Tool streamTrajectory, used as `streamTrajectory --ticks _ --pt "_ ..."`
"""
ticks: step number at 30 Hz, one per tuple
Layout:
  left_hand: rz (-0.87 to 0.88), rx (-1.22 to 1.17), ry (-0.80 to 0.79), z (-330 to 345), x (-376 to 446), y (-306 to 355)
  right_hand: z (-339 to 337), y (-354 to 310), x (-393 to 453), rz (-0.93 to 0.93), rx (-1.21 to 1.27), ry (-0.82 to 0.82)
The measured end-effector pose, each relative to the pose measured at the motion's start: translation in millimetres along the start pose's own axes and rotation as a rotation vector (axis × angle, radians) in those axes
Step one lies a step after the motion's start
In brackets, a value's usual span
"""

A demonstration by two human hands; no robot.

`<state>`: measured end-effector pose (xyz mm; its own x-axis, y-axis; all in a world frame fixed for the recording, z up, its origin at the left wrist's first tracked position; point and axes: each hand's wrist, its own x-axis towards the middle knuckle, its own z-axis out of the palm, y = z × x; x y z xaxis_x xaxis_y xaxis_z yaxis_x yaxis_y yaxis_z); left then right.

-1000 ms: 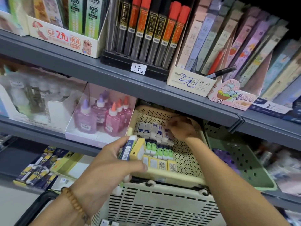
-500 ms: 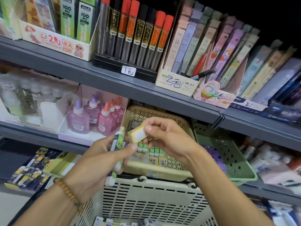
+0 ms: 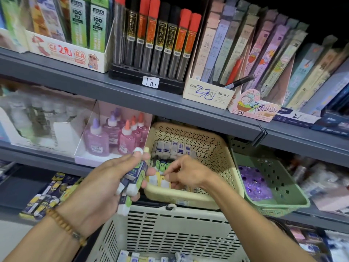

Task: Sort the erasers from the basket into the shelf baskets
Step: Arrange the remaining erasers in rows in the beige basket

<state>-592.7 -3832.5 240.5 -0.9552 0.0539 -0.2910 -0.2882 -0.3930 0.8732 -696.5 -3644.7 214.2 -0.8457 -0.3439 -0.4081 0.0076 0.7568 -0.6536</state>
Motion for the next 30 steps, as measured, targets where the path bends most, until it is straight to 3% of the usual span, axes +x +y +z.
streamTrajectory --ticks 3,6,11,21,30 --pt "-0.017 -0.003 -0.017 0.7 1.9 -2.2 0.6 -7.1 -9.0 -0.091 0.029 0.079" --pt "-0.047 0.014 -0.033 2.4 4.2 -4.2 -5.8 -18.8 -23.6 -0.265 0.242 0.198" --pt "-0.088 -0.008 -0.091 5.2 5.7 -6.4 10.3 -39.5 -37.9 -0.437 0.359 0.031" --pt "-0.077 -0.062 -0.138 4.3 5.6 -9.0 -5.6 -38.8 -38.5 -0.296 1.019 0.045" --pt "-0.025 -0.002 -0.102 6.4 6.4 -15.9 -10.4 -27.4 -48.3 -0.254 1.072 0.108"
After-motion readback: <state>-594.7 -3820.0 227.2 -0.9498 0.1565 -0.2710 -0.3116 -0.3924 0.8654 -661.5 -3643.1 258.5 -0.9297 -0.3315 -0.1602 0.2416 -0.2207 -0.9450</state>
